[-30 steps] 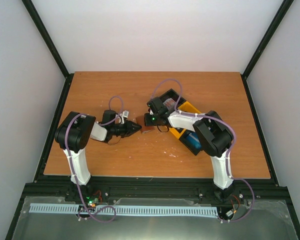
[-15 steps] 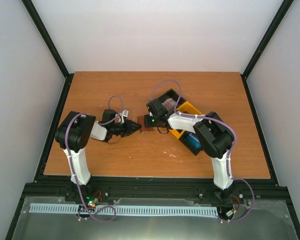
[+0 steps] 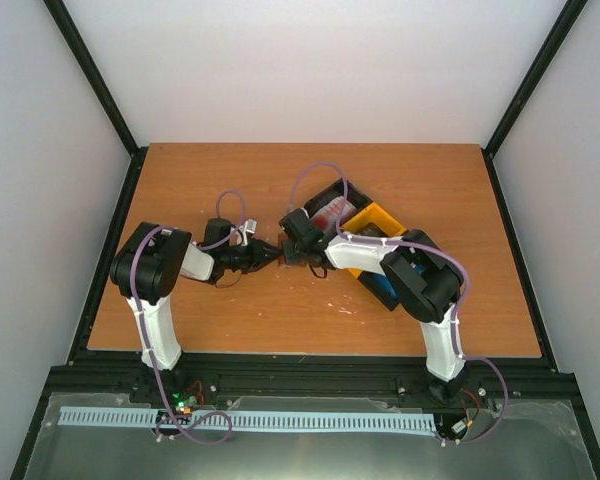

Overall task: Put the credit cards into the card holder
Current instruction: Close the card holder at the center of the board.

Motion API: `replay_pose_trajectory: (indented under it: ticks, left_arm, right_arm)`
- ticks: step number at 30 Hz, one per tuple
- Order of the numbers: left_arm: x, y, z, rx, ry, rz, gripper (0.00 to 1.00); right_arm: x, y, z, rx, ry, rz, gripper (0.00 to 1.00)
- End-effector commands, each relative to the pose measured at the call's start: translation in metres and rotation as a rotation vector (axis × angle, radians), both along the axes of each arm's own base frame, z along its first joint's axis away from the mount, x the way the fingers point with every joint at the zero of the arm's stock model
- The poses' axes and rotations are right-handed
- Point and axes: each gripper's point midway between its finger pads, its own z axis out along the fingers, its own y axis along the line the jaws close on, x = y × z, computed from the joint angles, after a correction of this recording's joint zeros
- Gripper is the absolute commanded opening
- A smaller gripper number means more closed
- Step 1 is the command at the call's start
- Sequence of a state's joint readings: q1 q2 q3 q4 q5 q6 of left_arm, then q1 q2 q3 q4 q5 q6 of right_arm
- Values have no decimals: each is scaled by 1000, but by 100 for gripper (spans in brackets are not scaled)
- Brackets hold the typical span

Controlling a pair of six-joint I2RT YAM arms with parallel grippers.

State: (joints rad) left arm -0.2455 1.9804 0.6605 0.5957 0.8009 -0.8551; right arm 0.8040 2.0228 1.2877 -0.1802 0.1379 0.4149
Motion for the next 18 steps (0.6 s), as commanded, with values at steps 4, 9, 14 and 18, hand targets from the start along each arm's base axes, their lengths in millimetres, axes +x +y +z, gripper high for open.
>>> replay_pose_trajectory:
  ticks: [4, 9, 14, 18]
  left_arm:
    - [-90, 74, -133, 409, 476, 152, 25]
    - [-91, 75, -134, 411, 477, 152, 25]
    - [-91, 75, -134, 413, 475, 152, 25]
    - [-92, 75, -134, 414, 479, 152, 25]
  right_arm:
    - [-52, -19, -63, -222, 110, 35, 3]
    - [-64, -27, -80, -197, 148, -4, 3]
    - [-71, -29, -92, -146, 182, -38, 3]
    - [-71, -29, -93, -94, 199, -61, 3]
